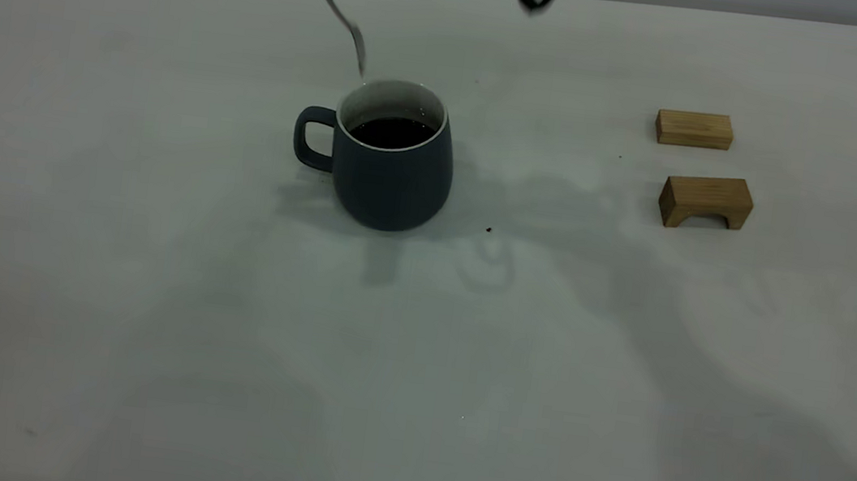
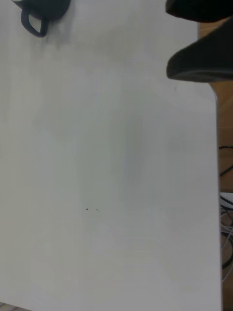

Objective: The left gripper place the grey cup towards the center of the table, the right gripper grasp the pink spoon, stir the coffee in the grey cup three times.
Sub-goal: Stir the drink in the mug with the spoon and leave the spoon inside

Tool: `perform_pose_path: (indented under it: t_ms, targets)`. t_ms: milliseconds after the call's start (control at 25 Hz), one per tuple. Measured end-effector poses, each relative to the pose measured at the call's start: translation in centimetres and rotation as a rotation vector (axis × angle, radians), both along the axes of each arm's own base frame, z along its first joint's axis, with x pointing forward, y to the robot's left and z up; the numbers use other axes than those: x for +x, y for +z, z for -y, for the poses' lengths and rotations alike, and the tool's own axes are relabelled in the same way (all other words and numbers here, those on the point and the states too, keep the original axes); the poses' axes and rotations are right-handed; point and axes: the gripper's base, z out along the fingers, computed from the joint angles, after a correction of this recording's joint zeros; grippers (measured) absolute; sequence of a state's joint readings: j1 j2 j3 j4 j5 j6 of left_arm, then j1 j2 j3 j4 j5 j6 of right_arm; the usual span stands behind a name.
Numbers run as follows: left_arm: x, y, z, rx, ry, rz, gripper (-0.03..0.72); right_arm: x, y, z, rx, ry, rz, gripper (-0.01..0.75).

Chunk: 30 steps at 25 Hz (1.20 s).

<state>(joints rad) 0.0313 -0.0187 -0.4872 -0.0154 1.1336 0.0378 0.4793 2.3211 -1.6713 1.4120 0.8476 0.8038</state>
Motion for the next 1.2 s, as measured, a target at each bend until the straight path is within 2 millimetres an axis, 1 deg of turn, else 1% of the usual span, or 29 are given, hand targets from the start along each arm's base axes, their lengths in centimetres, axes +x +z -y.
perform_pose_path:
  t_ms: [120,280,440,560,640,760,840,920,1000,1080,1200]
  targets:
    - [0.0,0.0,0.0,0.000,0.000,0.000,0.270,1.0,-2.3,1.1,0.000,-0.048,-0.041,0.147]
    - [0.0,0.0,0.0,0.000,0.000,0.000,0.270,2.2,-4.6,2.5,0.006,-0.109,-0.088,0.147]
    - [0.0,0.0,0.0,0.000,0.000,0.000,0.270,2.5,-6.4,2.5,0.098,-0.173,-0.172,0.147]
    - [0.0,0.0,0.0,0.000,0.000,0.000,0.270,2.8,-7.4,2.4,0.133,-0.186,-0.133,0.147]
    - [0.0,0.0,0.0,0.000,0.000,0.000,0.270,3.1,-7.8,2.9,0.125,-0.180,-0.086,0.147]
    - [0.0,0.0,0.0,0.000,0.000,0.000,0.270,3.5,-8.5,4.3,0.113,-0.149,-0.058,0.147]
    - [0.0,0.0,0.0,0.000,0.000,0.000,0.270,3.6,-8.5,5.4,0.124,-0.133,-0.100,0.147]
    - [0.0,0.0,0.0,0.000,0.000,0.000,0.270,3.6,-8.4,6.1,0.145,-0.137,-0.187,0.147]
    - [0.0,0.0,0.0,0.000,0.000,0.000,0.270,3.4,-8.4,5.9,0.161,-0.153,-0.291,0.147]
    - [0.0,0.0,0.0,0.000,0.000,0.000,0.270,2.9,-8.3,5.1,0.167,-0.158,-0.349,0.147]
    - [0.0,0.0,0.0,0.000,0.000,0.000,0.270,2.6,-8.2,3.7,0.187,-0.166,-0.340,0.147]
